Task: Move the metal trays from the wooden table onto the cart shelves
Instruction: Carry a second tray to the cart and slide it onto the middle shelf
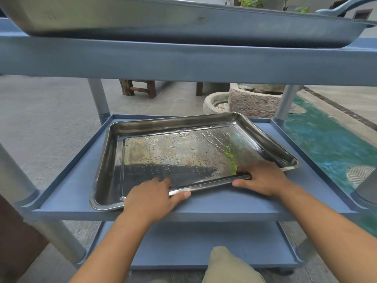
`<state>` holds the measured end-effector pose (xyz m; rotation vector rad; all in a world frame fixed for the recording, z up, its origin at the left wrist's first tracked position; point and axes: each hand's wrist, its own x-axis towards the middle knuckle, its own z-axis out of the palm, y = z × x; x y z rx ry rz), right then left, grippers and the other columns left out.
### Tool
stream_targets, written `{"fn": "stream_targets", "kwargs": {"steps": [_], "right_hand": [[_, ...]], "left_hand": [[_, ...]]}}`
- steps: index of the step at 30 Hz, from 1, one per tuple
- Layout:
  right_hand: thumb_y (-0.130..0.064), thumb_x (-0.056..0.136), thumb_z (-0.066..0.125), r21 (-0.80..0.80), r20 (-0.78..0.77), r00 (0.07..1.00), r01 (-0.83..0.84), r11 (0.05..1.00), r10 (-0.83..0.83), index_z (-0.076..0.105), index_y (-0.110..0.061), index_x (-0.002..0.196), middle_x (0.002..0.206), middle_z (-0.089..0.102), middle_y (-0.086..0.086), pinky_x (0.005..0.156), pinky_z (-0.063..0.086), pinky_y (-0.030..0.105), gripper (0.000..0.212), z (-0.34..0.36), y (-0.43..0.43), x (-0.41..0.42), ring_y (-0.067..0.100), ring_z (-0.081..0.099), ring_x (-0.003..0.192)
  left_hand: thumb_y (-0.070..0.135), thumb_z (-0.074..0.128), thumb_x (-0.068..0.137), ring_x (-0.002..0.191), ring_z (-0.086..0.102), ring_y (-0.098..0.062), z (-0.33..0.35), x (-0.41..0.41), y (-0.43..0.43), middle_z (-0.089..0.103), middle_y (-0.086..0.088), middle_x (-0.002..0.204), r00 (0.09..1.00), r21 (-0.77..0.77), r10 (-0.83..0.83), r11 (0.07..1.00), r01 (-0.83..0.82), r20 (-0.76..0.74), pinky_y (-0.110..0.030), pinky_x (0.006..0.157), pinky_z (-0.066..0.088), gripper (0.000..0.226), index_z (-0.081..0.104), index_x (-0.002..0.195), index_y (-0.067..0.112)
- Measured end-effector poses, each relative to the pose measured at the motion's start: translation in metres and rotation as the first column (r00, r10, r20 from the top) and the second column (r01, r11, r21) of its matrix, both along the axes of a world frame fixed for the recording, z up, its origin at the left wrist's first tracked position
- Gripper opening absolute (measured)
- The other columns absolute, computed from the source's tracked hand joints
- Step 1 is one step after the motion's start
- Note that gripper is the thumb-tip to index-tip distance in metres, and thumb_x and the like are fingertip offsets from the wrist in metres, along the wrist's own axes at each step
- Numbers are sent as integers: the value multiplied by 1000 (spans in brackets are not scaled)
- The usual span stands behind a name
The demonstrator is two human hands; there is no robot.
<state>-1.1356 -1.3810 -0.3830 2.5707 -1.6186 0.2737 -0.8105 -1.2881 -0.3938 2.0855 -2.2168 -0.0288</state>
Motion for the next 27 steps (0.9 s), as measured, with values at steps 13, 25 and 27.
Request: {"fn": "stream_targets", "kwargs": {"steps": [13,25,27], "right_hand": [[-97,60,24,0,7,999,-43,999,43,61,-43,99,96,68,-18,69,46,28,76,-2,-12,-7,12,63,92],[-84,73,40,441,-49,999,24,897,-2,52,-40,127,135,58,-14,99,39,39,70,35,-1,8,16,52,127],[-74,83,43,476,-129,991,87,875,-28,44,-29,142,147,48,0,108,34,44,74,42,11,13,23,41,137]], "left_hand": [[94,6,69,102,60,-26,-1,-7,-1,58,1,114,999,31,34,999,-34,14,-38,67,42,93,51,121,31],[94,31,66,126,48,-28,39,-4,-9,53,0,136,991,403,97,914,-54,-87,-64,103,31,95,45,129,24],[90,39,70,137,37,-31,53,-3,-6,43,-1,148,988,503,106,863,-37,-109,-69,106,23,95,38,140,25]]}}
